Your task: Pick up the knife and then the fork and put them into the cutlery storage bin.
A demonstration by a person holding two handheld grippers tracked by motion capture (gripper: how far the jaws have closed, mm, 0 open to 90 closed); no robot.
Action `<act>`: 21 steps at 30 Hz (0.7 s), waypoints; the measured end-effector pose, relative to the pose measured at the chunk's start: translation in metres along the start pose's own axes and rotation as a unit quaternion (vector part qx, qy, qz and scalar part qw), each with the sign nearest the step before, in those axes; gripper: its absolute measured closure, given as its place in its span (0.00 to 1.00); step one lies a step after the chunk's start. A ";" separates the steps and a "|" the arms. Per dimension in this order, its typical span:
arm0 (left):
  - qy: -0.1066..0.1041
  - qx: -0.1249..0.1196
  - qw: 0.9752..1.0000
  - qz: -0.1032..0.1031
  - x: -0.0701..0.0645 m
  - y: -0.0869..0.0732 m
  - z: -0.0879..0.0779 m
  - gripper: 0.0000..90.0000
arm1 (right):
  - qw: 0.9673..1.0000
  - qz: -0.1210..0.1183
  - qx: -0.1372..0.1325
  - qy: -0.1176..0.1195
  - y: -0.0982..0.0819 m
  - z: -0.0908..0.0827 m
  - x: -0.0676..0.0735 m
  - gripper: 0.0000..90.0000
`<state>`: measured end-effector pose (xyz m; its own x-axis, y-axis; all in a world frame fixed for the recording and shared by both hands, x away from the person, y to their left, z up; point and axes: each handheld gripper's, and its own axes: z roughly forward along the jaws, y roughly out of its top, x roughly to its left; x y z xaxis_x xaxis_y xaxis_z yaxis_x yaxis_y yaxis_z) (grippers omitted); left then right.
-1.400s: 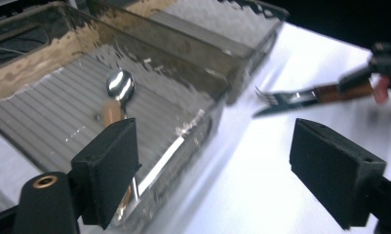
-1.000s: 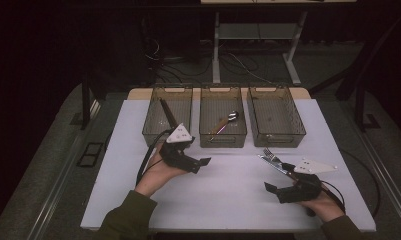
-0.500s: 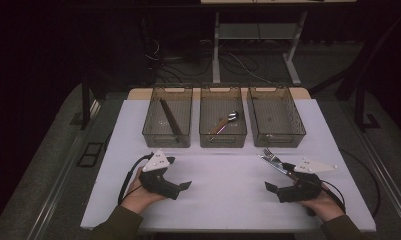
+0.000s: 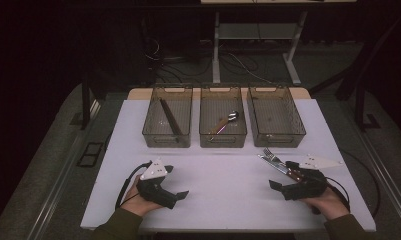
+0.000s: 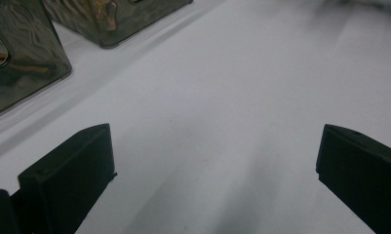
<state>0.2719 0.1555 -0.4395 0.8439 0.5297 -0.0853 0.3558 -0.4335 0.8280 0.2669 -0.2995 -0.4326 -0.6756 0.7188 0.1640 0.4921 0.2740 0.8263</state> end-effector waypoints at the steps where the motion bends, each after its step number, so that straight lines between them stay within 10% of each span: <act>1: 0.000 0.000 1.000 -0.001 0.000 0.000 0.000 0.00 | 1.000 0.001 0.002 0.000 0.001 0.000 -0.001 0.02; 21: -0.006 -0.001 1.000 0.003 -0.001 0.000 0.002 0.00 | 0.999 -0.017 0.049 -0.015 0.005 -0.022 -0.020 0.08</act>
<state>0.2722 0.1531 -0.4404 0.8506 0.5186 -0.0874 0.3506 -0.4353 0.8292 0.2709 -0.3268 -0.4199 -0.6770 0.7263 0.1192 0.5214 0.3589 0.7742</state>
